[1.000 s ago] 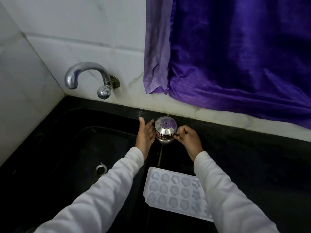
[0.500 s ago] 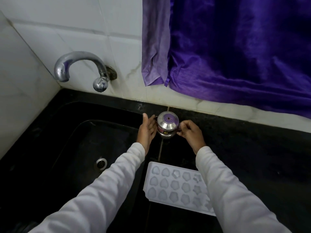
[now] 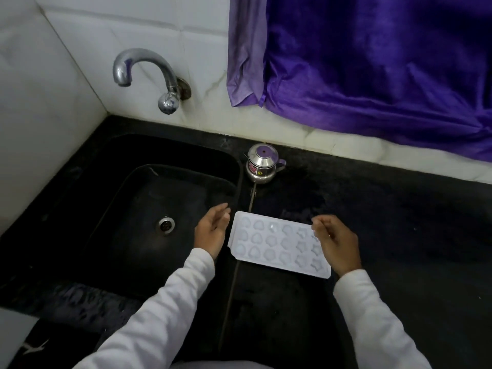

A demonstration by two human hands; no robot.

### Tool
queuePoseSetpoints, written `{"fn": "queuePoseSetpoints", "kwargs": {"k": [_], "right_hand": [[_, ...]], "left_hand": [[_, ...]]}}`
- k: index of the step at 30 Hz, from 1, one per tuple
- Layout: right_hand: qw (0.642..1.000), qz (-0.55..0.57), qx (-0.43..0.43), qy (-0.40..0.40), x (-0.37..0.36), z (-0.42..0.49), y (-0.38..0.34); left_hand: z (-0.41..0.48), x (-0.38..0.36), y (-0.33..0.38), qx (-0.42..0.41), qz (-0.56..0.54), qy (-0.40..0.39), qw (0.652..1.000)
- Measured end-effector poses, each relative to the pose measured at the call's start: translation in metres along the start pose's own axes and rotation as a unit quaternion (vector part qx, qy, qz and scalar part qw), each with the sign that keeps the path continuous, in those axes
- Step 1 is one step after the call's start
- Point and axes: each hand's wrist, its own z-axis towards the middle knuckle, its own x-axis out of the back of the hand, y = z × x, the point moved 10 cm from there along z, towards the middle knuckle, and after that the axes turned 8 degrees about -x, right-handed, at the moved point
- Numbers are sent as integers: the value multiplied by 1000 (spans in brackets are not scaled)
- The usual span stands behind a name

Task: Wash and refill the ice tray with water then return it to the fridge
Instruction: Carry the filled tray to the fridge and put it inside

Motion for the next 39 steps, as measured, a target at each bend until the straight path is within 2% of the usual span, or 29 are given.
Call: {"fn": "queuePoseSetpoints", "kwargs": {"k": [4,6,9,13,18,22,33,39], "right_hand": [[990,-95,-8,107,32,-25,36],[982,-136,-36,130,38,-31,53],[978,-156,-91,102,32,-34,73],[982,-144,-99,69,22,-30,77],[985,-110,-128,35,12,-24,76],[984,-92,-147,45,12,-20,83],[990,-60,-116,58,8,-26,56],[995,-32,-87,24,-19,-29,26]], "left_hand": [[-20,-1,0,-18,48,0,999],[-24,-3,-3,-17,59,2,998],[-25,-8,-6,-10,93,2,996],[-21,-8,-19,42,99,24,994],[-17,-6,-40,82,47,53,994],[-20,-6,-38,88,11,55,995],[-34,13,-25,85,-68,89,990],[-52,58,-11,70,-86,147,983]]}}
